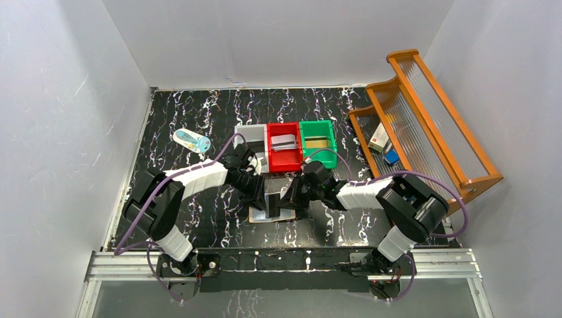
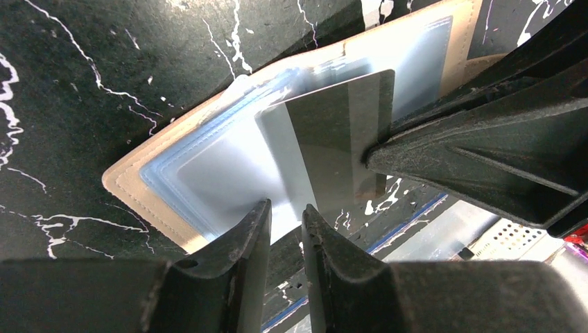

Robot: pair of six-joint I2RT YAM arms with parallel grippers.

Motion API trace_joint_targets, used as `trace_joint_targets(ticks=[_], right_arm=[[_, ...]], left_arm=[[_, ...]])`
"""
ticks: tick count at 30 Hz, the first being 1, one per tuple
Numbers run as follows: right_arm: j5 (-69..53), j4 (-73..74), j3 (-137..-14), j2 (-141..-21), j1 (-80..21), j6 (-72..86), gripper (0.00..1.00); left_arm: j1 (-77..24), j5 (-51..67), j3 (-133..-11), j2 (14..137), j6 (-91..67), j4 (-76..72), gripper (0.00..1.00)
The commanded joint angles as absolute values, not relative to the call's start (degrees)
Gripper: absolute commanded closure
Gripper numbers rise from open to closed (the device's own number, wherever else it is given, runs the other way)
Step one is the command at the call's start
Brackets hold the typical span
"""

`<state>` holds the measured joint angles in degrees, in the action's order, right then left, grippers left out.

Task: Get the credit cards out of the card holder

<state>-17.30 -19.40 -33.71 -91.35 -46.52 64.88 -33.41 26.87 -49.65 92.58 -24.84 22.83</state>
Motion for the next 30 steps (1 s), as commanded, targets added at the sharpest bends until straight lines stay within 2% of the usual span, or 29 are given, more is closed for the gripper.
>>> trace_joint_targets(ticks=[1, 6, 10, 16, 23, 26, 30], right_arm=[[-18.2, -20.7, -34.8, -91.4, -46.5, 64.4, 0.84], [-19.1, -23.3, -34.9, -91.7, -46.6, 65.1, 0.73], [-17.9, -21.0, -36.2, -92.0, -47.1, 64.4, 0.73], [-10.9, -9.3, -41.2, -90.9, -48.9, 61.0, 0.68], [-9.0, -6.3, -43.7, -92.0, -50.5, 59.7, 0.65], [-6.6, -2.8, -45.9, -92.4, -51.4, 58.5, 0.69], [-5.4, -2.8, -44.8, -91.0, -51.4, 58.9, 0.85]], left_arm=[[-33.9, 23.0, -47.5, 92.6, -23.3, 27.2, 0.78], [-33.9, 22.9, -47.5, 92.9, -23.1, 27.3, 0.80], [-33.9, 22.9, -47.4, 93.0, -22.9, 27.3, 0.80], [-34.0, 22.9, -47.5, 93.2, -22.8, 27.3, 0.80], [-33.9, 22.8, -47.5, 93.2, -22.7, 27.3, 0.81], [-33.9, 22.8, -47.5, 93.2, -22.7, 27.3, 0.81], [-34.0, 22.8, -47.4, 93.1, -22.6, 27.3, 0.81]])
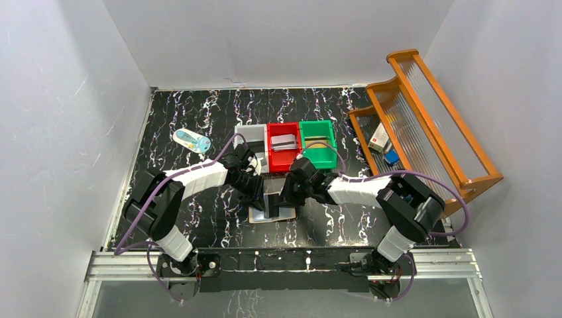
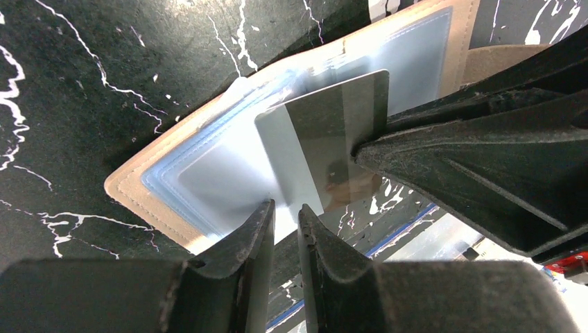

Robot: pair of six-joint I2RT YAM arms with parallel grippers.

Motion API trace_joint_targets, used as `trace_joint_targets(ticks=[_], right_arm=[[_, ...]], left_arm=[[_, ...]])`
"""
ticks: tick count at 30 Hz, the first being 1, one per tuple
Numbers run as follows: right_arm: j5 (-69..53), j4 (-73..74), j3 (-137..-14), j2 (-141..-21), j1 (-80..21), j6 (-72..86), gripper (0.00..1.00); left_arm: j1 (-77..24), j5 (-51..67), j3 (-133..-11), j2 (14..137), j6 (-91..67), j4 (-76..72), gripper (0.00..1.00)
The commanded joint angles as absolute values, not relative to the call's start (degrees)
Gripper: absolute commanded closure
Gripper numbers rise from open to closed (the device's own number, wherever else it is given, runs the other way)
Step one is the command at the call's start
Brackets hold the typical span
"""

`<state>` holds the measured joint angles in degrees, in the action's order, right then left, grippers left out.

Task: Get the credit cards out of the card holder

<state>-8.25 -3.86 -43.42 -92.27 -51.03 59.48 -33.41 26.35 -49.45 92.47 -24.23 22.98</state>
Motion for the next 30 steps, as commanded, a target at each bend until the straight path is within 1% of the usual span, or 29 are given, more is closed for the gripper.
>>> trace_joint_targets(ticks=[1, 3, 9, 14, 16, 21, 25, 30], right_arm=[[-5.0, -2.9, -44.5, -90.6, -51.4, 59.0, 0.87], [-4.3, -2.8, -43.9, -89.8, -51.3, 58.7, 0.91], [-5.1, -5.5, -40.3, -86.4, -49.7, 58.6, 0.94], [-6.8, -7.3, -37.4, -83.4, -47.8, 58.9, 0.94], [-7.2, -8.5, -36.2, -81.5, -46.9, 59.1, 0.94], [-7.8, -13.2, -33.2, -76.0, -46.1, 59.4, 0.94], [-6.9, -16.1, -31.8, -72.3, -46.1, 59.8, 0.96], [-5.5, -19.7, -29.8, -69.3, -46.0, 60.5, 0.97]], left_arm=[[-34.0, 22.8, -47.4, 93.1, -22.6, 27.3, 0.81], [-33.9, 22.7, -47.1, 93.1, -22.6, 27.3, 0.81], [-33.9, 22.1, -46.6, 93.0, -22.5, 27.4, 0.81], [-34.0, 21.8, -46.8, 92.8, -22.6, 27.7, 0.81], [-34.0, 21.8, -47.1, 92.5, -22.8, 27.8, 0.80], [-33.9, 22.4, -49.1, 90.6, -23.6, 28.0, 0.72], [-34.0, 22.5, -52.1, 87.7, -25.3, 28.0, 0.57], [-33.9, 16.6, -54.3, 82.6, -29.7, 27.5, 0.46]])
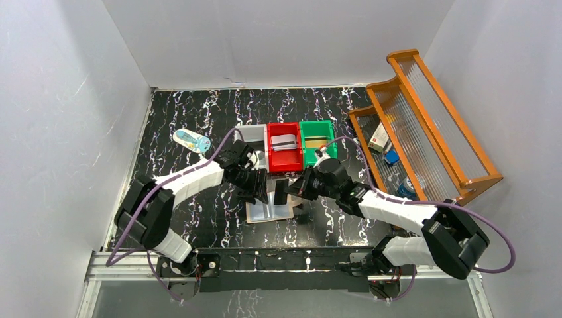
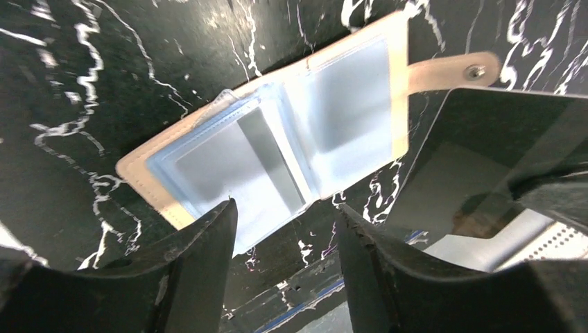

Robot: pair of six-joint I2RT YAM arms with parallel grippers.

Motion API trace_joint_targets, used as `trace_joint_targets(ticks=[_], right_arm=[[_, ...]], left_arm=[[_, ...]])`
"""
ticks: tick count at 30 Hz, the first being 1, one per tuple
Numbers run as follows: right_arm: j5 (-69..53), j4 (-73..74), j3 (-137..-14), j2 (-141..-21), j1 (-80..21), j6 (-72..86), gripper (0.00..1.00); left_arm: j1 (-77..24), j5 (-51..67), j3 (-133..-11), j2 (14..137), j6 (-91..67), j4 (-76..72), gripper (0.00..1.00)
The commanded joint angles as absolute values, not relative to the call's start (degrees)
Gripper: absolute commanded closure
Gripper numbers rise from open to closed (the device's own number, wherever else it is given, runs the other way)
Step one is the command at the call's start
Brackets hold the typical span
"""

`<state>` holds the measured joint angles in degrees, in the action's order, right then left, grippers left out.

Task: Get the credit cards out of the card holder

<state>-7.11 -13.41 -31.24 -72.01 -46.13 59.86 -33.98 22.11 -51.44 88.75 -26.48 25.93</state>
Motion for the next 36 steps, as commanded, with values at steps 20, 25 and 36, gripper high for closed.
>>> trace_joint_targets(ticks=[20, 25, 36], right_arm=[[-11.2, -37.3, -26.7, -65.8, -43.4, 62.4, 0.99], [-15.6, -44.0, -25.4, -66.9, -42.0, 64.5, 0.99], [-24.5, -56.1, -24.2, -71.3, -39.1, 69.9, 0.99]], left_arm=[[-18.1, 52.4, -43.9, 73.0, -42.1, -1.9, 0.32], [-18.0, 59.1, -41.8, 74.9, -46.6, -11.2, 0.35], [-18.0, 66.8, -42.1, 77.1, -49.3, -19.6, 0.48]])
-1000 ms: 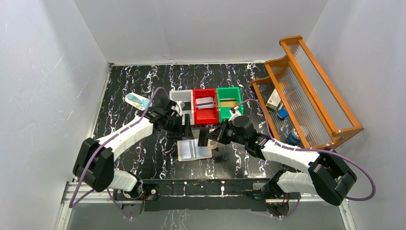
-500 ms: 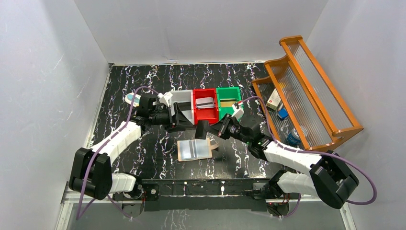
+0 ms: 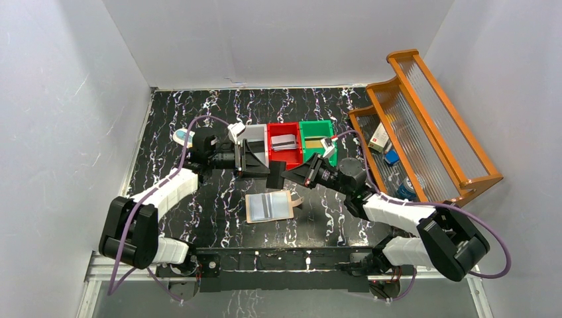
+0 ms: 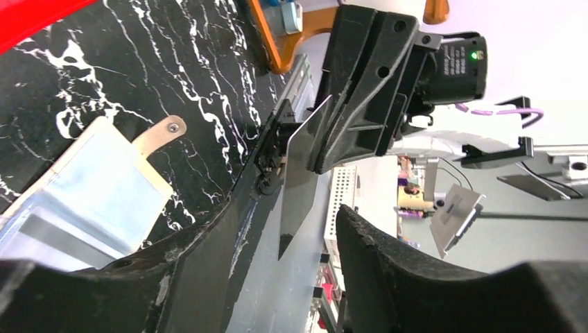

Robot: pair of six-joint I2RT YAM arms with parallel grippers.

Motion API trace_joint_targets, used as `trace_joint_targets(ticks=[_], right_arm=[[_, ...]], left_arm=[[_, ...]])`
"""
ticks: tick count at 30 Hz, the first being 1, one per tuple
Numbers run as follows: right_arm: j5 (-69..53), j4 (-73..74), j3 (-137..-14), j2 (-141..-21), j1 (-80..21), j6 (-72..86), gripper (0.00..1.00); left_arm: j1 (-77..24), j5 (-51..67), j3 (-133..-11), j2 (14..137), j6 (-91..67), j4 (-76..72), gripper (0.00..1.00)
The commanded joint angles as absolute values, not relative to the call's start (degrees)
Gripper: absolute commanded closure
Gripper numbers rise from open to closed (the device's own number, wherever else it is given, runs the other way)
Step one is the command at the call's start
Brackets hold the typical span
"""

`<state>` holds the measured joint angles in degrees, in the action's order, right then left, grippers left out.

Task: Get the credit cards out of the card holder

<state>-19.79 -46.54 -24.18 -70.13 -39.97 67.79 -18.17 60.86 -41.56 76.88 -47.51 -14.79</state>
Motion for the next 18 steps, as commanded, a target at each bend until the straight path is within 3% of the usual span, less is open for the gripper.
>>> trace_joint_targets(ticks=[1, 9, 18], right_arm=[[-25.1, -57.1, -24.1, -71.7, -38.9, 70.3, 0.99], [-28.2, -65.6, -23.8, -75.8, -38.5, 73.6, 0.99], [-28.0, -68.1, -23.5, -77.0, -38.5, 74.3, 0.98]], left_arm=[[-17.9, 67.7, -42.1, 77.2, -50.0, -20.8, 0.50], [-18.0, 73.2, -39.9, 76.5, -59.5, -35.0, 0.67], [-18.5, 74.6, -40.6, 76.0, -60.1, -35.4, 0.78]])
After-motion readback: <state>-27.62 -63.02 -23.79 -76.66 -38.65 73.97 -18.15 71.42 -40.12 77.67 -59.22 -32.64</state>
